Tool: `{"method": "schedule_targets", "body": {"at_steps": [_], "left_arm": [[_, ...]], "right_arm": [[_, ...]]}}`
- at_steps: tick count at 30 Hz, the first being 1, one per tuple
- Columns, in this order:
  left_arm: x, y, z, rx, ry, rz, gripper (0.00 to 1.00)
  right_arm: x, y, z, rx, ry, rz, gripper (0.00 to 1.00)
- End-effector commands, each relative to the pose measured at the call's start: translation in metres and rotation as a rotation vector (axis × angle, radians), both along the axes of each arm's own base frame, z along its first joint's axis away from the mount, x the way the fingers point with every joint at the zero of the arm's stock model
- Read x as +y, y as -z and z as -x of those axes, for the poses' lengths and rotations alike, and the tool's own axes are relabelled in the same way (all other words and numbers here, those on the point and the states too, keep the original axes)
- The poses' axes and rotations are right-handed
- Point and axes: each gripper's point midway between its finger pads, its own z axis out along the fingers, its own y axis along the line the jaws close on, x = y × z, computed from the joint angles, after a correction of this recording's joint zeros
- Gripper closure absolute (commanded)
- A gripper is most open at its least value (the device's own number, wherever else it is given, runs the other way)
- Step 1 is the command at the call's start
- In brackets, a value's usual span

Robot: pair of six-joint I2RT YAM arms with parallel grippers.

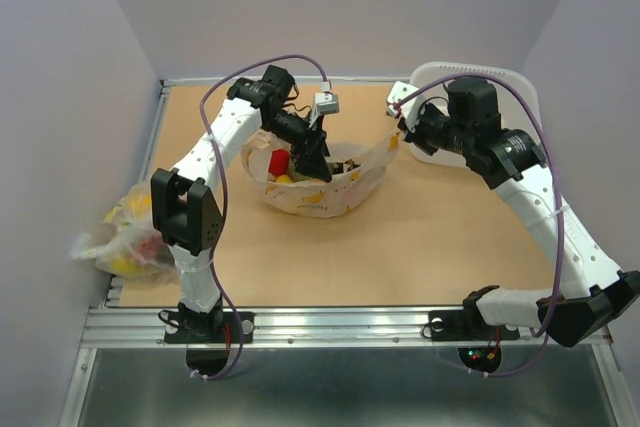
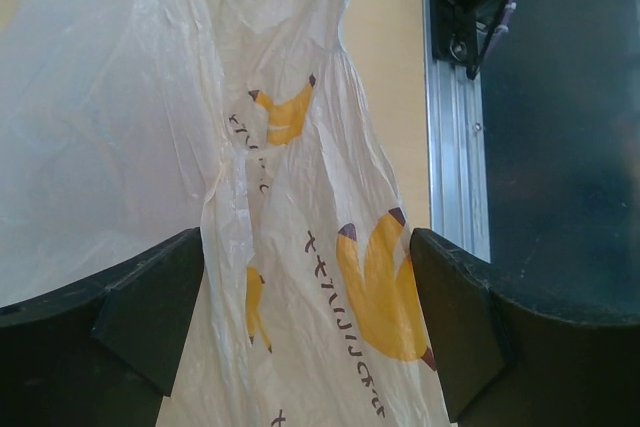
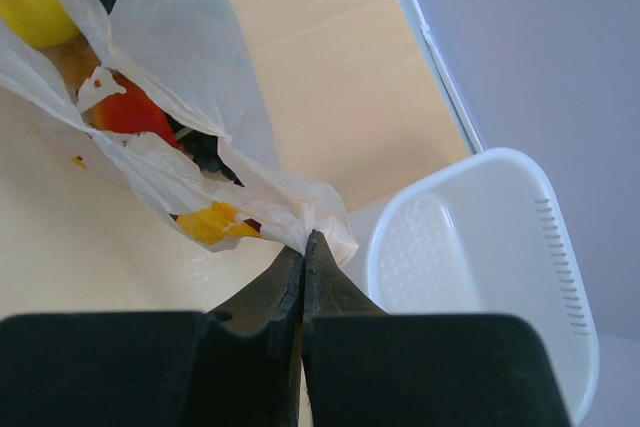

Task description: Place the fake fruits into the plastic bag and tie a complex knot

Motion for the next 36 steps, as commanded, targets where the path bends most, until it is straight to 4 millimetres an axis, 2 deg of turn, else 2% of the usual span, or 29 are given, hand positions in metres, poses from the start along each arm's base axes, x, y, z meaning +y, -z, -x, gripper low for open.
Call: {"method": "schedule_targets", "body": {"at_steps": [1, 8, 12, 13, 14, 17, 22, 26, 30, 33, 36], "left_arm": [[-0.001, -0.015, 0.024, 0.019, 0.029, 0.032, 0.05], [-0.004, -0.007, 0.023, -0.084, 0.047, 0.006, 0.01], [-0.007, -0.002, 0.007, -0.219, -0.044, -0.023, 0.02], [-0.008, -0.008, -0.001, -0.287, -0.073, -0.016, 0.03], [-0.006, 0.001, -0.001, -0.286, -0.081, -0.032, 0.05], [-0.008, 0.009, -0.005, -0.319, -0.089, -0.058, 0.06], [-0.01, 0.015, -0.005, -0.312, -0.079, -0.058, 0.01], [-0.012, 0.012, 0.003, -0.298, -0.037, -0.03, 0.01], [-0.013, 0.019, 0.0, -0.303, -0.049, -0.054, 0.01], [-0.014, 0.023, -0.01, -0.367, -0.082, -0.074, 0.08], [-0.011, 0.039, -0.018, -0.375, -0.125, -0.118, 0.23]], "right_arm": [[-0.001, -0.016, -0.002, -0.067, 0.002, -0.029, 1.0], [0.0, -0.014, -0.003, -0.056, 0.005, -0.037, 1.0], [0.001, -0.007, -0.008, -0.038, 0.018, -0.028, 0.99], [0.001, -0.004, -0.01, -0.029, 0.027, -0.029, 0.99], [0.001, -0.001, -0.013, -0.021, 0.036, -0.024, 1.0], [0.003, 0.004, -0.017, -0.002, 0.049, -0.032, 1.0], [0.005, 0.006, -0.027, 0.021, 0.082, -0.05, 1.0], [0.006, 0.008, -0.03, 0.026, 0.087, -0.05, 0.99], [0.005, 0.008, -0.031, 0.022, 0.092, -0.049, 1.0], [0.003, 0.007, -0.034, 0.019, 0.115, -0.052, 1.0], [0.002, 0.006, -0.038, 0.017, 0.141, -0.061, 1.0]]}}
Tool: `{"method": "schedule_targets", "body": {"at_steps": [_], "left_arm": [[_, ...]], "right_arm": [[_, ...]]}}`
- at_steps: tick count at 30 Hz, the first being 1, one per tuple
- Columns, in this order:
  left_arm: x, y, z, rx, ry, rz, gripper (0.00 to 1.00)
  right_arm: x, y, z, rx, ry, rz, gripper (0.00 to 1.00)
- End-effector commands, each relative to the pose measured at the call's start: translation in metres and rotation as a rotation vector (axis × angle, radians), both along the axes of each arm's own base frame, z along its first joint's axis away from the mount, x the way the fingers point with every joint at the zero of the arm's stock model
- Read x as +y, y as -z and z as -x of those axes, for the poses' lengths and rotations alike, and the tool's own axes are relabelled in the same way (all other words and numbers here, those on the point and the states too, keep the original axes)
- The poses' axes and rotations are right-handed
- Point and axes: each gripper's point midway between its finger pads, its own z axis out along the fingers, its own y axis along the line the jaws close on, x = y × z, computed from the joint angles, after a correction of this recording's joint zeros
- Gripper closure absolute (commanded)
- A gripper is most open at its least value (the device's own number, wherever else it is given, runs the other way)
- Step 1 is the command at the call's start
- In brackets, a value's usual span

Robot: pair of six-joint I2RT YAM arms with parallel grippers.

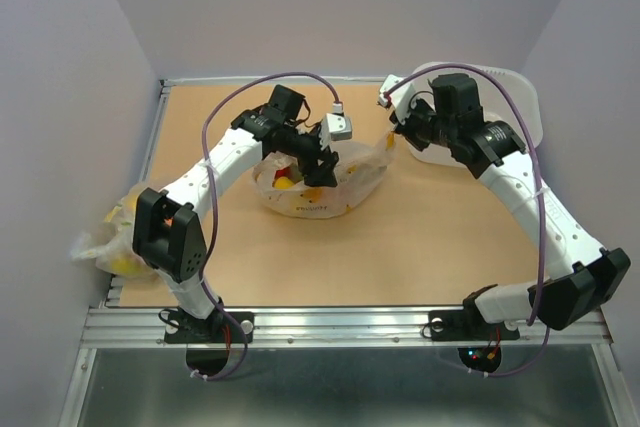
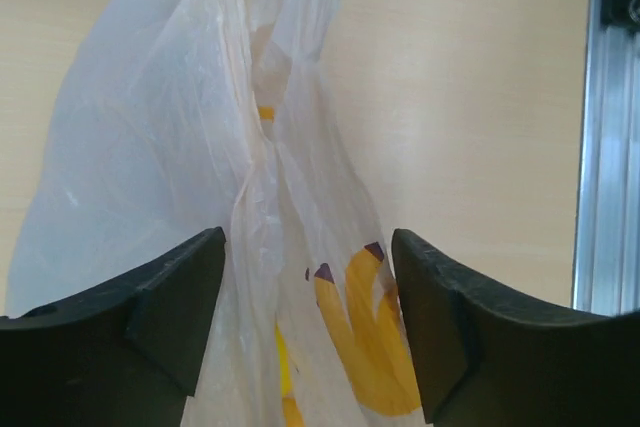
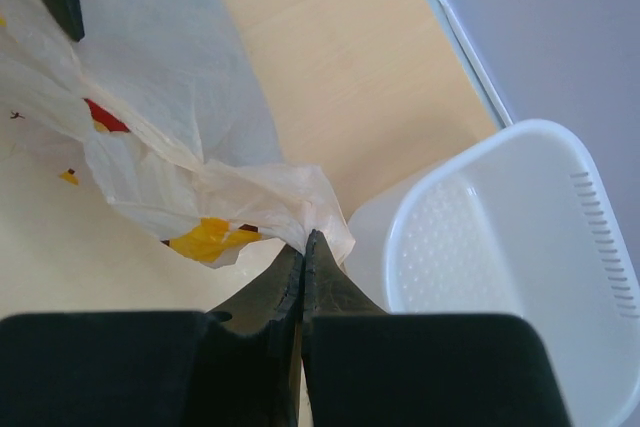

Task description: Place the fake fruits into the plastic bag and tie a complex knot

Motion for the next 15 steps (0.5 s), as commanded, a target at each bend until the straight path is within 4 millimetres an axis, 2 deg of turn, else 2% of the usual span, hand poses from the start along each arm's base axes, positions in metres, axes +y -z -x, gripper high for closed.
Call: {"method": "schedule_targets", "body": {"at_steps": [1, 2, 3, 4, 9, 10, 11, 13, 15], "left_arm": [[0.003, 0.013, -0.018, -0.065, -0.085, -0.052, 0.31], [0.003, 0.019, -0.023, -0.038, -0.107, -0.067, 0.48], [0.003, 0.022, -0.024, -0.013, -0.111, -0.068, 0.55], [0.006, 0.029, -0.03, 0.045, -0.145, -0.069, 0.68], [0.005, 0.02, -0.039, 0.183, -0.181, 0.045, 1.0], [0.003, 0.021, -0.036, 0.206, -0.178, 0.054, 1.0], [0.005, 0.022, -0.038, 0.223, -0.188, 0.06, 1.0], [0.006, 0.03, -0.034, 0.291, -0.195, 0.075, 1.0], [0.01, 0.034, -0.034, 0.351, -0.216, 0.088, 1.0]], "right_arm": [[-0.002, -0.019, -0.014, -0.057, 0.063, -0.053, 1.0], [-0.001, -0.019, -0.015, -0.057, 0.065, -0.057, 0.99], [0.001, -0.018, -0.016, -0.05, 0.064, -0.062, 1.0], [0.001, -0.017, -0.017, -0.052, 0.065, -0.065, 1.0], [0.012, -0.007, -0.031, -0.043, 0.08, -0.119, 0.99], [0.013, 0.0, -0.032, -0.019, 0.09, -0.126, 0.99], [0.016, -0.002, -0.037, -0.023, 0.1, -0.151, 0.95], [0.022, -0.002, -0.042, 0.005, 0.124, -0.201, 0.63], [0.026, -0.009, -0.043, 0.021, 0.154, -0.261, 0.17]]}}
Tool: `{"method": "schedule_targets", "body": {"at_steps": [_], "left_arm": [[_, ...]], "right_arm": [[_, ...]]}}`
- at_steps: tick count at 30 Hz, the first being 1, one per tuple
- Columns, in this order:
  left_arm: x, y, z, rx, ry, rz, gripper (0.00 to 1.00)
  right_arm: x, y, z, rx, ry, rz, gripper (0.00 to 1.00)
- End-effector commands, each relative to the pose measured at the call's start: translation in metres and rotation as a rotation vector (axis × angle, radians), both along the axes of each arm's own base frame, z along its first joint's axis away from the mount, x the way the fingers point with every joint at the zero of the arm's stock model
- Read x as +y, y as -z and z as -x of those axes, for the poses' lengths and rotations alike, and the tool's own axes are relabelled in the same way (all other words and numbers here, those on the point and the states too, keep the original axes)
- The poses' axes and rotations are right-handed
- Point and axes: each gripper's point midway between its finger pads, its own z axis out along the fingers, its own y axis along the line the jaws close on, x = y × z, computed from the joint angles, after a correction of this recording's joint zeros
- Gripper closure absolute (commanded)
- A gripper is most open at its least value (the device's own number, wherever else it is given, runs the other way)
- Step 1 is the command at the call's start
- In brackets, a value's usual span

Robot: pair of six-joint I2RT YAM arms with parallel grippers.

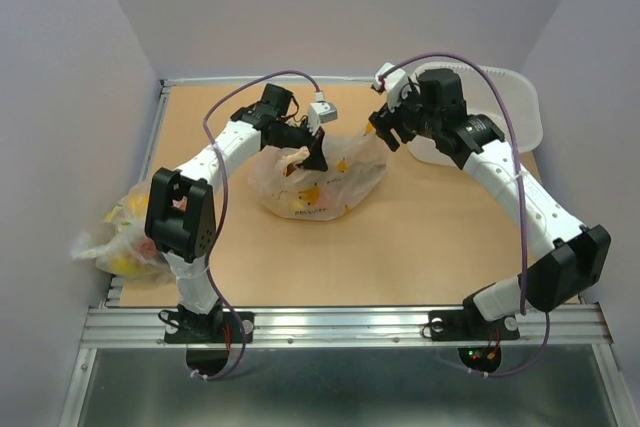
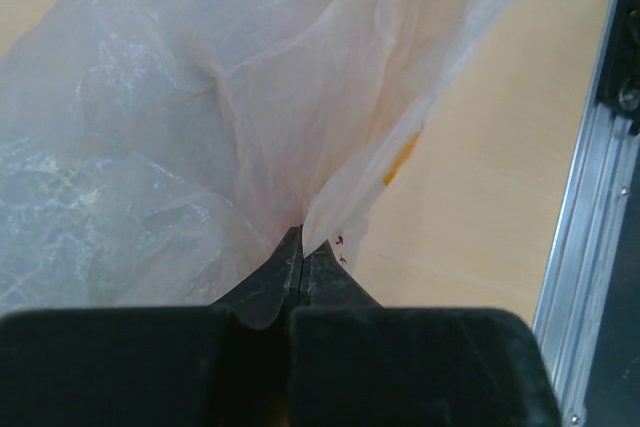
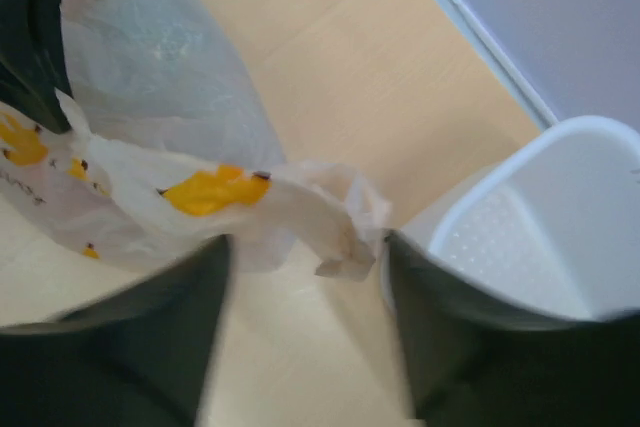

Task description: Place the fake fruits into the plastic bag and tie a complex knot

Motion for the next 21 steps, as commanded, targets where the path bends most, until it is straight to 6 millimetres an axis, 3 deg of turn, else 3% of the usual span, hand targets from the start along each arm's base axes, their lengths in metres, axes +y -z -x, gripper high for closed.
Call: {"method": "schedule_targets", "body": {"at_steps": [1, 3, 5, 7, 9, 13, 16, 18, 19, 21], "left_arm": [[-0.004, -0.013, 0.003, 0.101, -0.015, 0.107, 1.0], [-0.001, -0.018, 0.001, 0.12, -0.019, 0.133, 1.0], [-0.001, -0.022, 0.002, 0.125, -0.004, 0.152, 1.0], [-0.002, -0.026, 0.004, 0.115, 0.027, 0.16, 1.0], [-0.001, -0.028, 0.005, 0.1, 0.068, 0.159, 1.0], [0.002, -0.014, 0.012, 0.174, 0.107, 0.149, 1.0], [0.002, -0.013, 0.01, 0.178, 0.107, 0.155, 1.0], [0.0, -0.014, 0.009, 0.177, 0.105, 0.156, 1.0], [0.001, -0.013, 0.009, 0.183, 0.106, 0.157, 1.0], [0.001, -0.014, 0.009, 0.182, 0.109, 0.157, 1.0]], "right_arm": [[0.008, -0.029, -0.012, -0.022, 0.083, -0.176, 0.11], [0.003, -0.043, -0.004, -0.01, 0.081, -0.252, 0.0], [-0.008, -0.039, 0.005, 0.045, 0.102, -0.325, 0.0], [-0.009, -0.048, 0.027, 0.066, 0.054, -0.396, 0.0], [-0.012, -0.041, 0.048, 0.073, 0.009, -0.422, 0.0], [-0.014, -0.013, 0.067, 0.099, -0.055, -0.401, 0.0], [-0.009, 0.011, 0.073, 0.155, -0.084, -0.409, 0.0], [0.0, 0.012, 0.069, 0.147, -0.119, -0.453, 0.0], [0.004, 0.027, 0.069, 0.19, -0.115, -0.478, 0.0], [0.011, 0.025, 0.059, 0.146, -0.143, -0.518, 0.0]]}}
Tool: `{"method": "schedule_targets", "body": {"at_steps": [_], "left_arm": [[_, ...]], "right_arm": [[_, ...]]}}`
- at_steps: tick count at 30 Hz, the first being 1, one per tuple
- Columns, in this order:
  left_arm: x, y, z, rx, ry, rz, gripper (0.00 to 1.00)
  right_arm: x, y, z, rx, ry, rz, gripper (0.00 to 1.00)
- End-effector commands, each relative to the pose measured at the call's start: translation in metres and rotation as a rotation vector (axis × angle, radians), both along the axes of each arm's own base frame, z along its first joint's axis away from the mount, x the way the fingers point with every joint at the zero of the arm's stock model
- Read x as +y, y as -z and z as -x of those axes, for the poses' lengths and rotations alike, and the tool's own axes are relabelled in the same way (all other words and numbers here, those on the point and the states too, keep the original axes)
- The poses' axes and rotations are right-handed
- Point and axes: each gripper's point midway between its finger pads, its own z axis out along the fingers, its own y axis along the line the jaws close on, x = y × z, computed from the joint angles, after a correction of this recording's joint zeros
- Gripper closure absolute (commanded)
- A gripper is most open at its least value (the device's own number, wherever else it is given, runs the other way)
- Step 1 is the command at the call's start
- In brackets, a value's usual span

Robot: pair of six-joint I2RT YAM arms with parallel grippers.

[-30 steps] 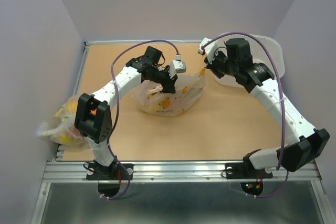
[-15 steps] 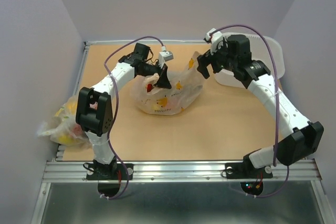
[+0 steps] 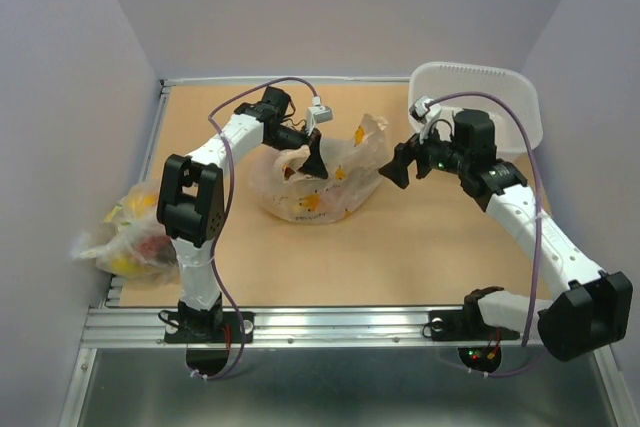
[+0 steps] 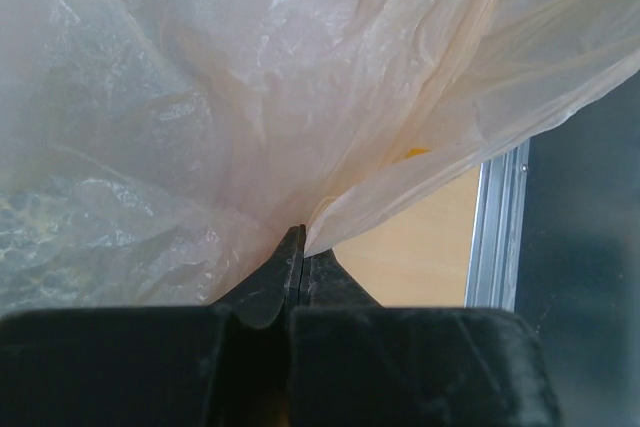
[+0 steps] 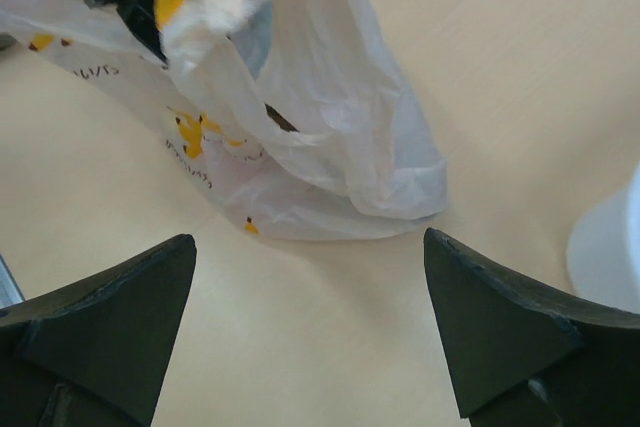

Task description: Place the fake fruits into the plastic bag and tie a complex knot

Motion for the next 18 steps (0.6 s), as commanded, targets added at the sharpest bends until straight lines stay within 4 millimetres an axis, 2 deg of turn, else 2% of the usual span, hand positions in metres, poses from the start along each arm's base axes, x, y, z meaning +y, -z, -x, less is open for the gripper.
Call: {"method": "schedule_targets", "body": {"at_steps": [1, 3, 7, 9, 11, 15, 17, 18], "left_arm": [[-0.001, -0.022, 0.0, -0.032, 0.031, 0.046, 1.0], [0.0, -0.021, 0.0, -0.034, 0.031, 0.037, 1.0], [0.001, -0.018, -0.003, -0.013, 0.016, 0.024, 1.0], [0.0, -0.02, -0.007, -0.014, 0.006, 0.027, 1.0], [-0.002, -0.021, -0.013, -0.03, -0.012, 0.029, 1.0], [-0.005, -0.019, -0.017, 0.003, -0.038, 0.031, 1.0], [-0.007, -0.019, -0.018, 0.008, -0.036, 0.038, 1.0], [-0.007, -0.018, -0.018, 0.008, -0.038, 0.038, 1.0]], "right_arm": [[0.021, 0.001, -0.013, -0.047, -0.066, -0.129, 0.0], [0.027, 0.003, -0.025, -0.073, -0.079, -0.145, 0.0], [0.044, -0.005, -0.022, -0.107, -0.189, -0.222, 0.0], [0.048, 0.002, -0.023, -0.103, -0.22, -0.229, 0.0], [0.052, 0.006, -0.025, -0.056, -0.211, -0.277, 0.0], [0.07, -0.001, -0.036, -0.042, -0.228, -0.355, 0.0], [0.077, 0.008, -0.041, -0.012, -0.218, -0.365, 0.0], [0.078, 0.006, -0.043, -0.032, -0.218, -0.373, 0.0]]}}
